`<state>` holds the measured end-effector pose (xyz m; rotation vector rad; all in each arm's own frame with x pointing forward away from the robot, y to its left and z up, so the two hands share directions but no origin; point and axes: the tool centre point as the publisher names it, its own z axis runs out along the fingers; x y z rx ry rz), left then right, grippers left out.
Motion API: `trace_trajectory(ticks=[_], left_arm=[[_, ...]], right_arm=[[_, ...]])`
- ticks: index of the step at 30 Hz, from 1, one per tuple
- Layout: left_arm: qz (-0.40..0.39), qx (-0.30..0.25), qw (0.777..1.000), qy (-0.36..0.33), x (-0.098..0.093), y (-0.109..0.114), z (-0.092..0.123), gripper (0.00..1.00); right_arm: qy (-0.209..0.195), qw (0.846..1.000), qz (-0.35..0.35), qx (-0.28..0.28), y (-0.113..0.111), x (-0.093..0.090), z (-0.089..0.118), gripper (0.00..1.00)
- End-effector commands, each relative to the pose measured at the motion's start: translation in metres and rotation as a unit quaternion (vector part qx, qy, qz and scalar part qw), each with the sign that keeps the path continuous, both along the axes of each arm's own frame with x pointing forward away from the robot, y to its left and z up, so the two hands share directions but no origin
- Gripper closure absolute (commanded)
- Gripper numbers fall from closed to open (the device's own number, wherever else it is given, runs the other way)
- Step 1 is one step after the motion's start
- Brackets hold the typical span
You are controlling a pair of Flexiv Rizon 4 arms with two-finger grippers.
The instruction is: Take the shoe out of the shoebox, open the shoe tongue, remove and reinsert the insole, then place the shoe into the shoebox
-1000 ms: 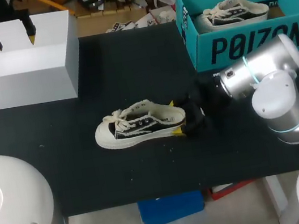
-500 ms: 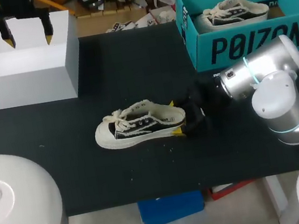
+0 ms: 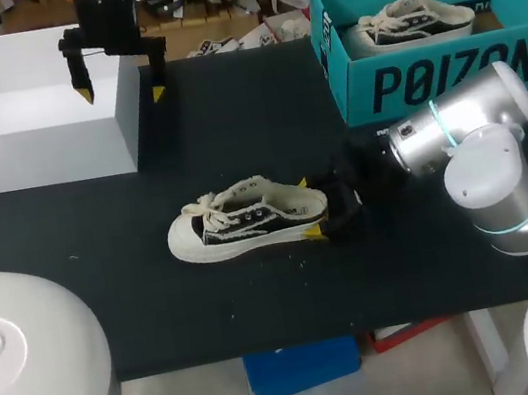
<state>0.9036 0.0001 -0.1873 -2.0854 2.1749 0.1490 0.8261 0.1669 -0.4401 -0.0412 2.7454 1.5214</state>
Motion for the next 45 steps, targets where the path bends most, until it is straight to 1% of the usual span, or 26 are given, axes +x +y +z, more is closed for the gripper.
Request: trace_trajectory(ticks=[1, 9, 11, 12, 17, 19, 21, 25, 27, 31, 33, 45], left_arm=[[-0.001, -0.002, 1.000, -0.005, -0.002, 0.001, 0.000, 0.00], [-0.001, -0.002, 1.000, -0.005, -0.002, 0.001, 0.000, 0.00], [0.000, -0.008, 1.000, -0.013, -0.006, 0.001, 0.001, 0.00], [0.005, 0.002, 1.000, -0.016, -0.008, -0.004, -0.001, 0.00], [0.005, -0.001, 1.000, -0.004, -0.029, -0.039, -0.016, 0.00], [0.009, 0.017, 1.000, 0.002, -0.039, -0.055, -0.022, 0.00], [0.005, 0.011, 1.000, 0.010, -0.045, -0.067, -0.027, 0.00], [-0.004, 0.010, 1.000, 0.024, -0.052, -0.086, -0.034, 0.00], [-0.006, 0.024, 0.999, 0.022, -0.056, -0.096, -0.035, 0.00], [-0.012, 0.026, 0.999, 0.028, -0.064, -0.111, -0.041, 0.00], [-0.024, 0.023, 0.999, 0.038, -0.068, -0.118, -0.047, 0.00], [-0.051, 0.064, 0.995, 0.061, -0.077, -0.167, -0.093, 0.00]], right_arm=[[0.000, 1.000, -0.001, -0.001, 0.003, 0.001, -0.003, 1.00], [0.000, 1.000, -0.001, -0.001, 0.003, 0.001, -0.003, 1.00], [0.000, 1.000, -0.001, -0.001, 0.003, 0.001, -0.003, 1.00], [0.000, 1.000, -0.001, -0.001, 0.003, 0.001, -0.003, 1.00], [0.000, 1.000, -0.001, -0.001, 0.003, 0.001, -0.003, 1.00], [0.000, 1.000, -0.001, -0.001, 0.003, 0.001, -0.003, 1.00], [0.000, 1.000, -0.001, -0.001, 0.003, 0.001, -0.003, 1.00], [0.000, 1.000, -0.001, -0.001, 0.003, 0.001, -0.003, 1.00], [0.000, 1.000, -0.001, -0.001, 0.003, 0.001, -0.003, 1.00], [0.000, 1.000, -0.001, -0.001, 0.003, 0.001, -0.003, 1.00], [0.000, 1.000, -0.001, -0.001, 0.003, 0.001, -0.003, 1.00], [0.000, 1.000, -0.001, -0.001, 0.003, 0.001, -0.003, 1.00]])
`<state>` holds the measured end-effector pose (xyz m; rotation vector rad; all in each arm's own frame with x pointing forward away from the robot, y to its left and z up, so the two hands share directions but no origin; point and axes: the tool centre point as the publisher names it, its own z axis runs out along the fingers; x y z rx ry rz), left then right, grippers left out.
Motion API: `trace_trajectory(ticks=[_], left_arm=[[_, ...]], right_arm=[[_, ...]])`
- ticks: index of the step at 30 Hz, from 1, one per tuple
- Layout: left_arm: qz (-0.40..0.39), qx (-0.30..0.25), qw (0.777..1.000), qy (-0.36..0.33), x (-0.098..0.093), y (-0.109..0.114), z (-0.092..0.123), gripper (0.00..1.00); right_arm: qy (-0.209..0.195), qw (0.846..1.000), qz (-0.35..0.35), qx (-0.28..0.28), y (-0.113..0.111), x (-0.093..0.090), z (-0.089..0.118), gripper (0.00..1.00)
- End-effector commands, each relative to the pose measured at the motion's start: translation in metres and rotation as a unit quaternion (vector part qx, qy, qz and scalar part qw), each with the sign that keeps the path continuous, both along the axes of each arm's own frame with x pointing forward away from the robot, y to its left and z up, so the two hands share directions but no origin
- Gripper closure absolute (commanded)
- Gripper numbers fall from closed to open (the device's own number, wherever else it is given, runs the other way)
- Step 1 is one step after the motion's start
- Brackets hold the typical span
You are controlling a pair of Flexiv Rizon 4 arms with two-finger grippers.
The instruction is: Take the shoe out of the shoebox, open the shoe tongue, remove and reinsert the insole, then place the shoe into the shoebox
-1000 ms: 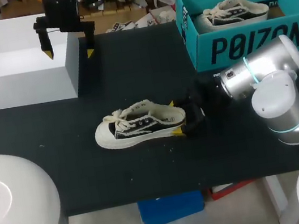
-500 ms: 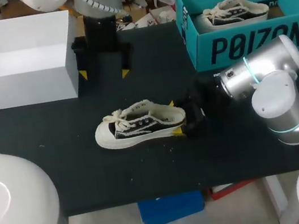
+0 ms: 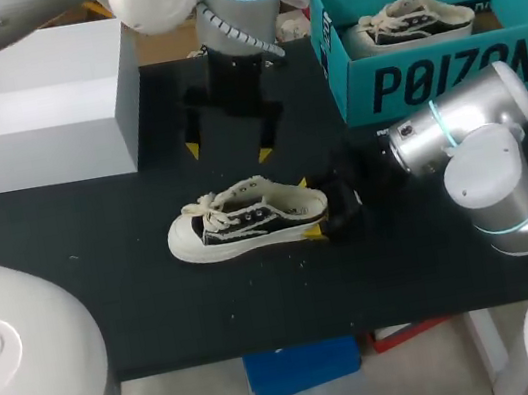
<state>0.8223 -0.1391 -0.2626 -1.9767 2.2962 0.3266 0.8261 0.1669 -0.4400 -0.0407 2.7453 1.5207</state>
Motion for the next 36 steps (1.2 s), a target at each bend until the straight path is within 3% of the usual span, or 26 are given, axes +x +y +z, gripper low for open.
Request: trace_trajectory(ticks=[1, 19, 36], left_arm=[[-0.007, 0.037, 0.999, 0.004, 0.004, -0.032, -0.021, 0.00], [0.000, 0.107, 0.994, 0.009, 0.008, -0.060, -0.070, 0.00], [0.027, 0.116, 0.993, 0.000, -0.017, -0.033, -0.094, 0.00]], right_arm=[[0.000, 1.000, -0.001, 0.000, 0.003, 0.001, -0.003, 1.00], [0.000, 1.000, -0.001, 0.000, 0.003, 0.001, -0.003, 1.00], [0.000, 1.000, -0.001, 0.000, 0.003, 0.001, -0.003, 1.00]])
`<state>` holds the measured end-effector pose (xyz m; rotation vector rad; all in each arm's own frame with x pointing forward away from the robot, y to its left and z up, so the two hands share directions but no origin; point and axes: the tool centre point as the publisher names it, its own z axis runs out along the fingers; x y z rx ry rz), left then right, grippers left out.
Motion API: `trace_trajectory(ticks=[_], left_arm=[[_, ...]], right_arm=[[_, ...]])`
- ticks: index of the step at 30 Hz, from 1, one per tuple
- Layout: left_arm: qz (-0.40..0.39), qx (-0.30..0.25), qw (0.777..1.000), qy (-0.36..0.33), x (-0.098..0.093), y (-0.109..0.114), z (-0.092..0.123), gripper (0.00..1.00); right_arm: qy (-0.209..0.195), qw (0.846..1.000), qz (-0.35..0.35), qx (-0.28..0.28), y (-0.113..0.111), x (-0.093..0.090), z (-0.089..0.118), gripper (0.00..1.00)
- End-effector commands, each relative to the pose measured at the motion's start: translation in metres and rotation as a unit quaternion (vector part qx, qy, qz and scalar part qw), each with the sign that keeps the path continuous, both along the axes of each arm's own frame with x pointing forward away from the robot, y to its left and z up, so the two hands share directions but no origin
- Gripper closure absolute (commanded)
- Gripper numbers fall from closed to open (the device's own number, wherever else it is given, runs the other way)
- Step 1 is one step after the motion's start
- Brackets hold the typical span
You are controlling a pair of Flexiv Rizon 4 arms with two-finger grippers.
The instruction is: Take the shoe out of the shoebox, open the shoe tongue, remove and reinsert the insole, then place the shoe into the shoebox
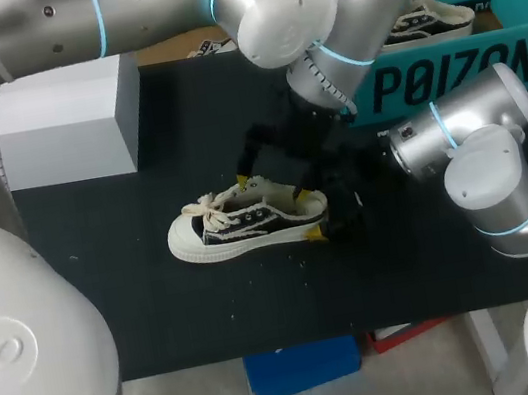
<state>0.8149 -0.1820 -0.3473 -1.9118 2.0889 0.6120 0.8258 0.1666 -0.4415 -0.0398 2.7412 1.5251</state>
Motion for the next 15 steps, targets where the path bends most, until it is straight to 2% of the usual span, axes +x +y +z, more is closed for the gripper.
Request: trace_trajectory(ticks=[1, 8, 15], left_arm=[[0.000, -0.019, 1.000, -0.012, -0.011, 0.011, -0.009, 0.00], [0.009, -0.057, 0.997, -0.053, -0.017, 0.024, -0.005, 0.00], [0.009, -0.053, 0.997, -0.054, -0.015, 0.031, -0.013, 0.00]], right_arm=[[0.000, 1.000, -0.001, -0.002, 0.003, 0.001, -0.002, 1.00], [0.000, 1.000, -0.001, -0.002, 0.003, 0.001, -0.002, 1.00], [0.000, 1.000, -0.001, -0.002, 0.003, 0.001, -0.002, 1.00]])
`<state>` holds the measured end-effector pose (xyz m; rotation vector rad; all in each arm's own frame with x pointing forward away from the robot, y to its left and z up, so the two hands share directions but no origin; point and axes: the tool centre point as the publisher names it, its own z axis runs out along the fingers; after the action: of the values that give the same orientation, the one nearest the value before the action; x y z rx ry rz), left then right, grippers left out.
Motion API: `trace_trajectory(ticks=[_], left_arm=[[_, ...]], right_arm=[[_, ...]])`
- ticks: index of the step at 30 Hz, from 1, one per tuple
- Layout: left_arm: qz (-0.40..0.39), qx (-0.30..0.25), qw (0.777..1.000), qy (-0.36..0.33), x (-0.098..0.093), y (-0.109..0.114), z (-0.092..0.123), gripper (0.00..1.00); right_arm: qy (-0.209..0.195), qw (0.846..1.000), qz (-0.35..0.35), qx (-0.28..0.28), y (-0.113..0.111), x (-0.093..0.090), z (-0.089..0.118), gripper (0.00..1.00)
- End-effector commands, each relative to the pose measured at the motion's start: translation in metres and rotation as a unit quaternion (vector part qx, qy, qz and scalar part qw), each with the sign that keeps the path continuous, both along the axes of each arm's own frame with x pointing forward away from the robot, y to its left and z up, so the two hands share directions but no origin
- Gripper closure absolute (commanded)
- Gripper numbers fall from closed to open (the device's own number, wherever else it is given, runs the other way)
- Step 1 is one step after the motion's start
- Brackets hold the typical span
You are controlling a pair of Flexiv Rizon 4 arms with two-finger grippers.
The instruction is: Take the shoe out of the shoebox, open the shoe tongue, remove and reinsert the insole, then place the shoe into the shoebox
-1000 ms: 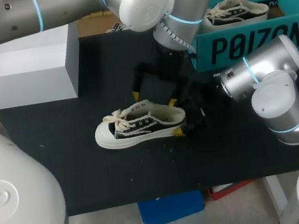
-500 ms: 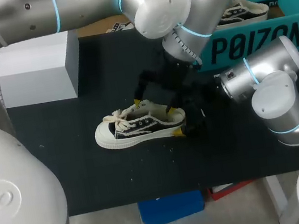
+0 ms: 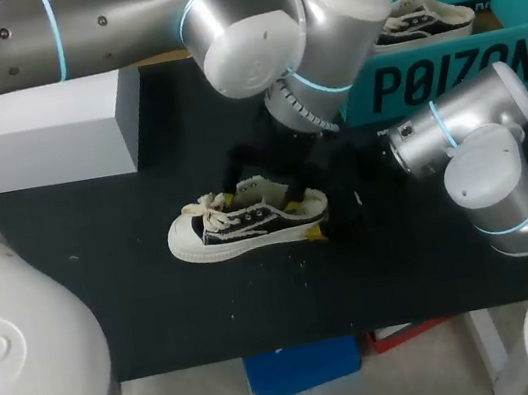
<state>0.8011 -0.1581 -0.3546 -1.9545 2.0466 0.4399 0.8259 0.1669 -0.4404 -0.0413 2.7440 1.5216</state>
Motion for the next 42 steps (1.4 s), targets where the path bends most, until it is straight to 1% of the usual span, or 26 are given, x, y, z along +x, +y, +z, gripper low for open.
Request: trace_trajectory(ticks=[1, 9, 17, 18, 19, 20, 21, 22, 23, 25, 26, 34, 42], left_arm=[[-0.003, -0.019, 1.000, 0.007, 0.000, 0.008, -0.009, 0.00], [-0.006, -0.005, 1.000, 0.021, 0.013, 0.009, -0.020, 0.00], [-0.020, -0.006, 1.000, 0.015, 0.021, 0.004, -0.013, 0.00], [-0.022, -0.006, 1.000, 0.014, 0.021, 0.003, -0.012, 0.07], [-0.025, -0.006, 1.000, 0.012, 0.020, 0.002, -0.011, 0.16], [-0.029, -0.005, 1.000, 0.011, 0.019, 0.001, -0.011, 0.31], [-0.030, -0.005, 0.999, 0.010, 0.018, 0.001, -0.010, 0.51], [-0.033, -0.005, 0.999, 0.011, 0.017, 0.000, -0.011, 0.56], [-0.034, -0.005, 0.999, 0.011, 0.016, 0.000, -0.011, 0.67], [-0.037, -0.005, 0.999, 0.012, 0.013, -0.001, -0.013, 0.95], [-0.038, -0.005, 0.999, 0.013, 0.012, -0.001, -0.014, 1.00], [-0.048, -0.007, 0.999, 0.017, 0.008, 0.000, -0.012, 1.00], [-0.052, -0.030, 0.998, 0.010, 0.009, 0.010, 0.003, 1.00]], right_arm=[[0.000, 1.000, -0.001, -0.001, 0.003, 0.001, -0.003, 1.00], [0.000, 1.000, -0.001, -0.001, 0.003, 0.001, -0.003, 1.00], [0.000, 1.000, -0.001, -0.001, 0.003, 0.001, -0.003, 1.00], [0.000, 1.000, -0.001, -0.001, 0.003, 0.001, -0.003, 1.00], [0.000, 1.000, -0.001, -0.001, 0.003, 0.001, -0.003, 1.00], [0.000, 1.000, -0.001, -0.001, 0.003, 0.001, -0.003, 1.00], [0.000, 1.000, -0.001, -0.001, 0.003, 0.001, -0.003, 1.00], [0.000, 1.000, -0.001, -0.001, 0.003, 0.001, -0.003, 1.00], [0.000, 1.000, -0.001, -0.001, 0.003, 0.001, -0.003, 1.00], [0.000, 1.000, -0.001, -0.001, 0.003, 0.001, -0.003, 1.00], [0.000, 1.000, -0.001, -0.001, 0.003, 0.001, -0.003, 1.00], [0.000, 1.000, -0.001, -0.001, 0.003, 0.001, -0.003, 1.00], [0.000, 1.000, -0.001, -0.001, 0.003, 0.001, -0.003, 1.00]])
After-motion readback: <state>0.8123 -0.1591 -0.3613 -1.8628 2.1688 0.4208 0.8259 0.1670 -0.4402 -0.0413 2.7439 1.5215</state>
